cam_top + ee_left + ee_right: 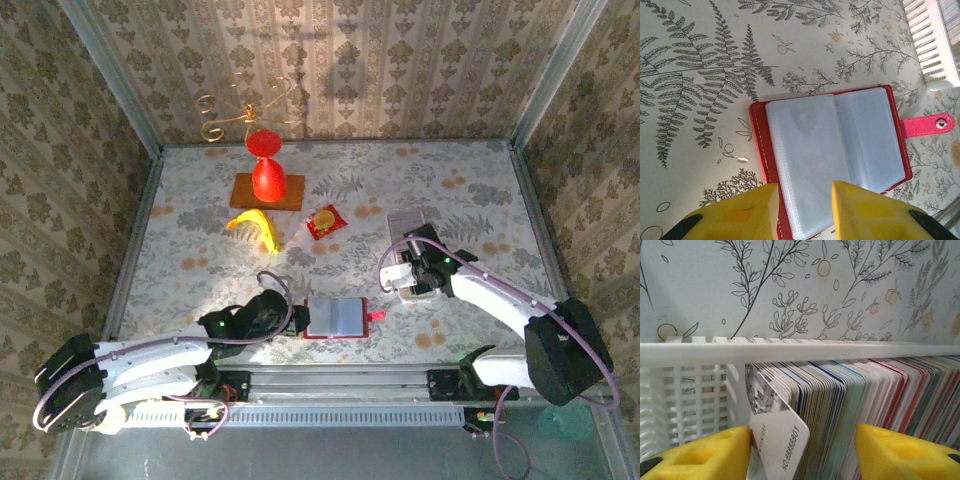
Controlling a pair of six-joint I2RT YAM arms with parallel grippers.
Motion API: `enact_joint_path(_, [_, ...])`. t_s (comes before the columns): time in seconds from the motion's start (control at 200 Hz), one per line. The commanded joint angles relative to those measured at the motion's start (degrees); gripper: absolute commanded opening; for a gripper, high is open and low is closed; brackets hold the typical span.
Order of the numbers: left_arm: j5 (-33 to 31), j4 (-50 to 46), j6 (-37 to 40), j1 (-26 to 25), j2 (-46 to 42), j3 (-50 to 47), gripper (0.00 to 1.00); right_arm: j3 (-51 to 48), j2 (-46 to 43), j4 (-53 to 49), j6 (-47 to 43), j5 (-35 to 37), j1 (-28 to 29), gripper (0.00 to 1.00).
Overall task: Put the credit cards into the card holder
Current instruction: Pick up the credit card from the storage box.
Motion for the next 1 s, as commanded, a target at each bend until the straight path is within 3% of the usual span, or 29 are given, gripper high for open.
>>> enact_joint_path(0.0, [0.31,0.92,-1.04,0.38,0.36,-0.64,0.33,-0.88,-1.87,-0.12,-0.35,1.28,0.46,0.54])
enact_joint_path(0.525, [1.11,2.42,-1.14,-0.15,3.42,0.41,0.32,-2.20,-4.89,0.33,0.41,1.41,1.09,0.29])
enact_joint_path(0.745, [1.28,2.77,-1.22,-0.41,4.49,0.85,0.31,-2.26,-5.75,0.56,1.18,1.50,1.09,0.25])
enact_joint_path(1.0, [1.12,2.76,-1.35,-0.56,4.58,0.84,0.31,-1.68,-8.49,-3.01,2.22,0.57,1.60,0.08])
